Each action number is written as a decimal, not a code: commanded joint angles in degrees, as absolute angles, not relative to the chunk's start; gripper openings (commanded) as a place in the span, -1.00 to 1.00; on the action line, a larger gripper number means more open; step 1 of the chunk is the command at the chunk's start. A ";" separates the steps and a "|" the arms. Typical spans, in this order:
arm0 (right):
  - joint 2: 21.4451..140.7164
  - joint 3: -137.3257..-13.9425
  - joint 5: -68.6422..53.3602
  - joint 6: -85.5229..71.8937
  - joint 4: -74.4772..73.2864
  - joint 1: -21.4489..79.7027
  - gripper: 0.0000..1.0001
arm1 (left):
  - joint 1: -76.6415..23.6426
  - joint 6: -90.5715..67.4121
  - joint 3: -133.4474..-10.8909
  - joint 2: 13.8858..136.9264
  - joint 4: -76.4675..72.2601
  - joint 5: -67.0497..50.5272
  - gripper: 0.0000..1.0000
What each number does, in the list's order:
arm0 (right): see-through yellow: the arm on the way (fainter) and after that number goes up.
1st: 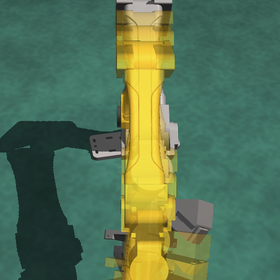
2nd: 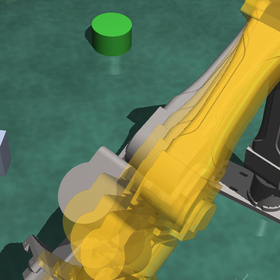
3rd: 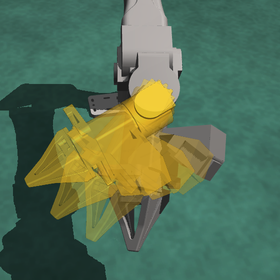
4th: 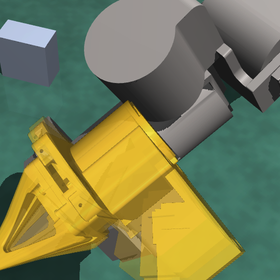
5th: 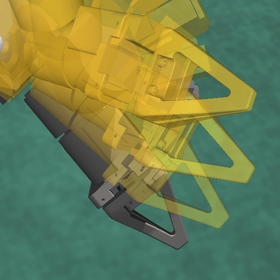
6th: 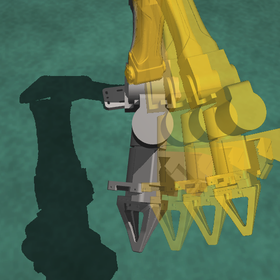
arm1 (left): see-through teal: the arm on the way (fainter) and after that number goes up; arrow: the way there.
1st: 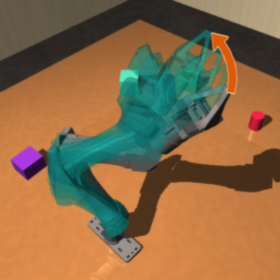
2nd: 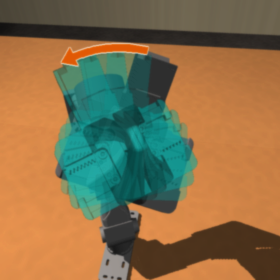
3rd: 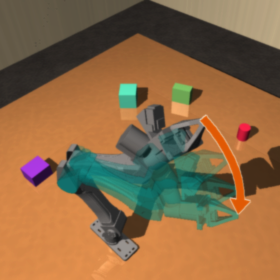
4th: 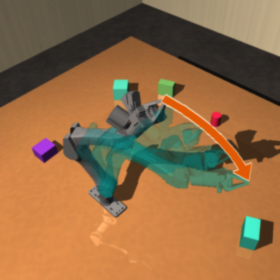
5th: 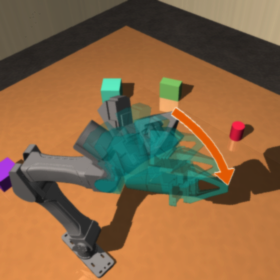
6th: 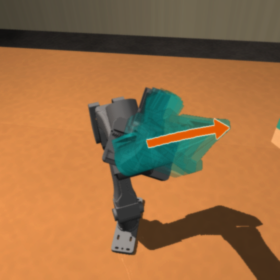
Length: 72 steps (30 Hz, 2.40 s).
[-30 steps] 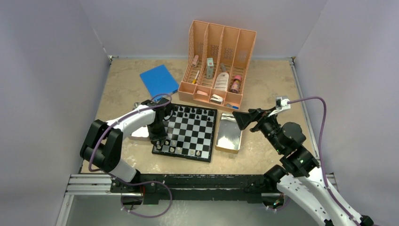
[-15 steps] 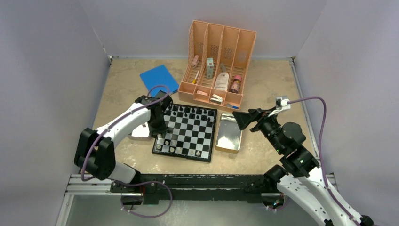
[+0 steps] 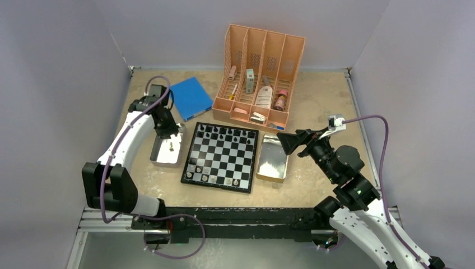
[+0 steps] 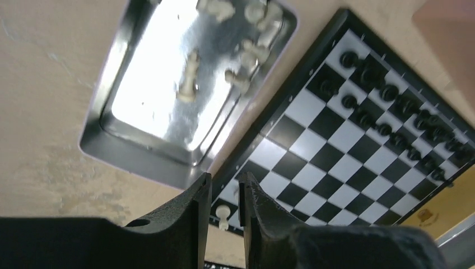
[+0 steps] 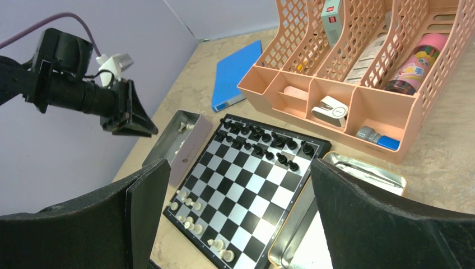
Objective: Set up the chess pieces on the board
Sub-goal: Place the chess piece on the chessboard, then pick up the chess piece from the storage box.
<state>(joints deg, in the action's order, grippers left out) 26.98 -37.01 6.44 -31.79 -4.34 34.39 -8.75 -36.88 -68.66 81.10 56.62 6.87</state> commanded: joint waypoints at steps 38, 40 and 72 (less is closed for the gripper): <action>26.68 -38.55 6.76 -30.63 -3.00 34.54 0.96 | -0.09 -25.93 -67.91 103.85 47.46 3.52 -0.44; 26.71 -38.33 6.76 -30.72 -2.61 34.54 0.96 | -0.09 -25.93 -67.77 104.01 47.51 3.30 -0.44; 26.90 -38.50 7.46 -30.65 -2.51 34.55 0.96 | -0.09 -26.81 -65.38 100.63 49.24 0.26 -0.45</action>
<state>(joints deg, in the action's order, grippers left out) 26.98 -37.01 6.70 -31.44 -4.38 34.39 -0.38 -26.39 -65.69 102.96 49.10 1.30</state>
